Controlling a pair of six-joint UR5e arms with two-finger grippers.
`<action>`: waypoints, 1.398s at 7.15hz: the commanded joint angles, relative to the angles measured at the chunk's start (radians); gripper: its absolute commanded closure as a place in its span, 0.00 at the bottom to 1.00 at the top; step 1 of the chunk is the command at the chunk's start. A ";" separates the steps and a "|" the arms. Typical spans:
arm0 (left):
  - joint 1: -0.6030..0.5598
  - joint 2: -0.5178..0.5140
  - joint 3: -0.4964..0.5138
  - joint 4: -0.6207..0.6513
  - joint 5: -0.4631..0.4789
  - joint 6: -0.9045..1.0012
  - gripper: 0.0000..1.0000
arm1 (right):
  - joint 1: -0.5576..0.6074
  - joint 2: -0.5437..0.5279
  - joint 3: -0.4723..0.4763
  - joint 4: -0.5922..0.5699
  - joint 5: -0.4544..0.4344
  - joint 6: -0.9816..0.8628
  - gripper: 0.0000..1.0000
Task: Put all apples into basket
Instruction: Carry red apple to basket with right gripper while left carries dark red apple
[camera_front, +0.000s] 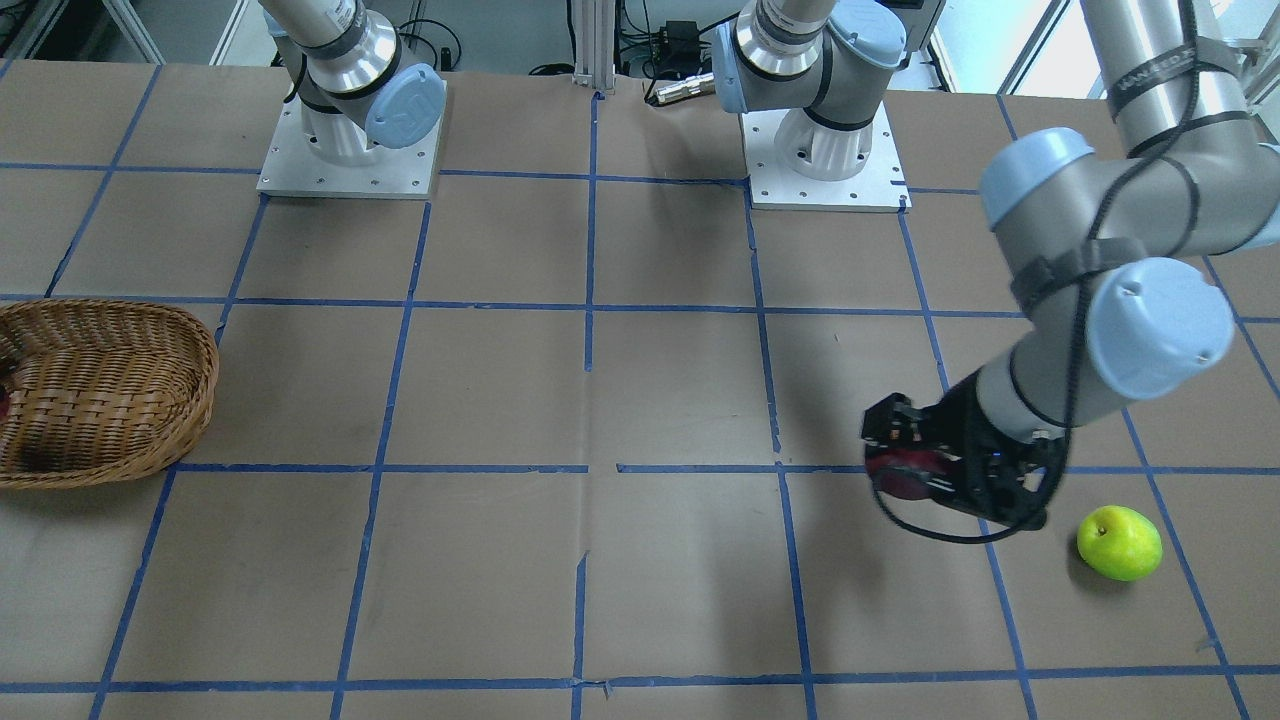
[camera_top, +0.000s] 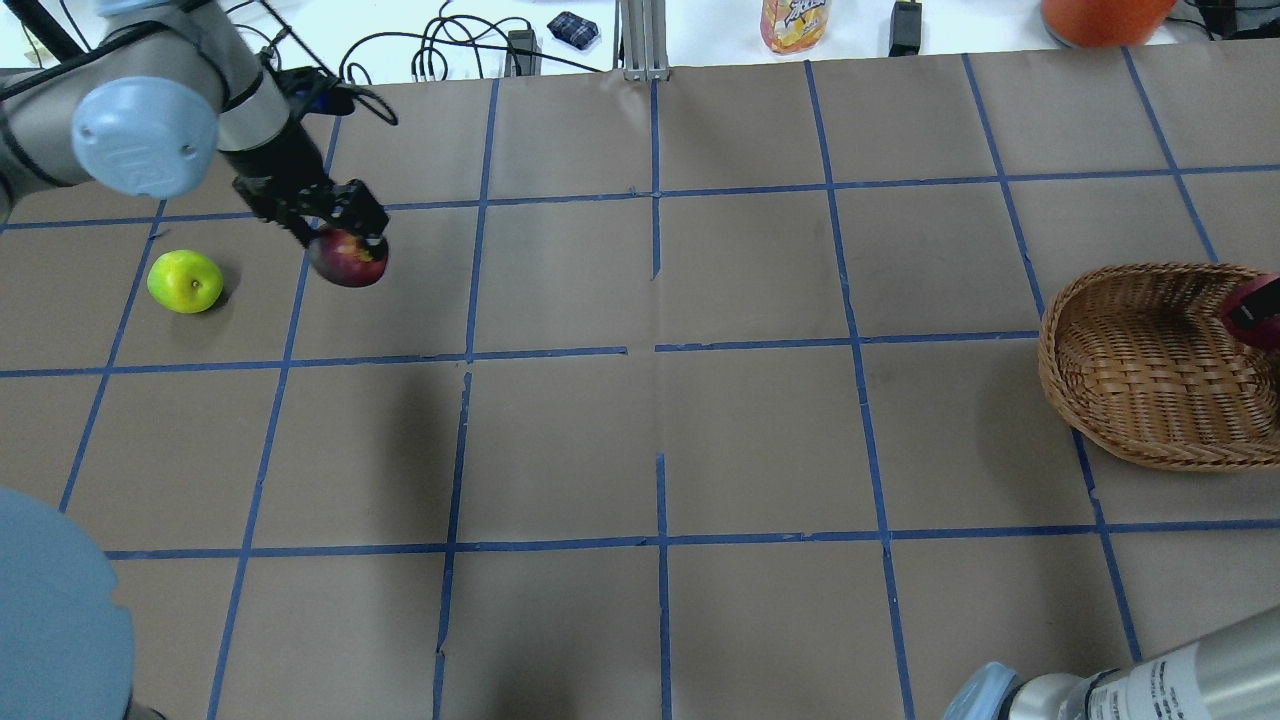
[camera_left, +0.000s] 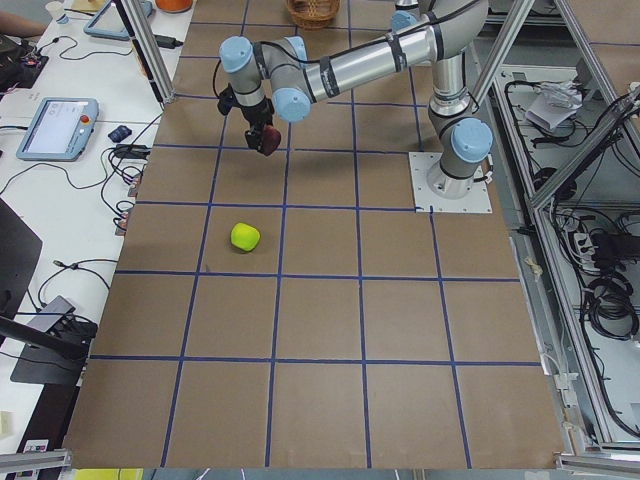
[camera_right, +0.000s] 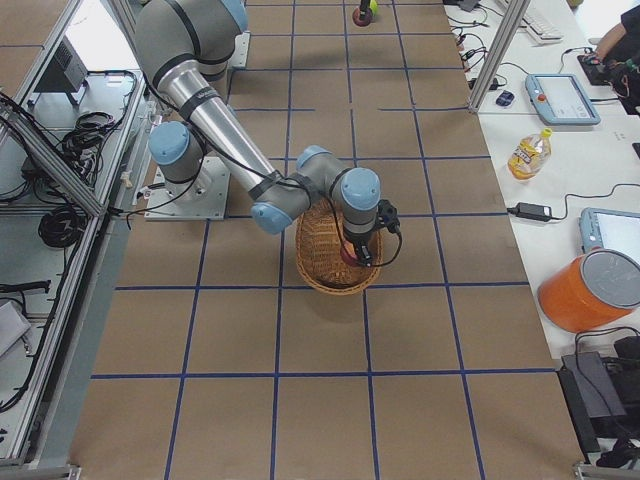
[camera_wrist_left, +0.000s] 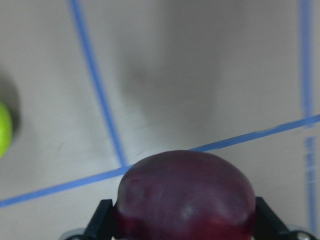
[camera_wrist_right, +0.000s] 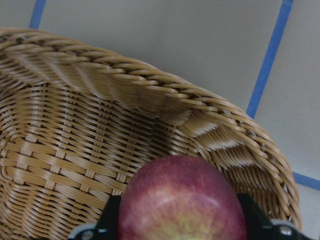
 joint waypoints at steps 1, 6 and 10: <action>-0.232 -0.029 -0.024 0.230 -0.078 -0.368 1.00 | -0.027 0.009 -0.005 0.008 0.013 -0.020 0.00; -0.448 -0.211 -0.035 0.457 -0.063 -0.795 1.00 | -0.052 -0.037 -0.045 0.103 0.138 -0.041 0.00; -0.422 -0.182 -0.036 0.392 0.091 -0.799 0.00 | 0.222 -0.148 -0.042 0.112 -0.014 0.375 0.00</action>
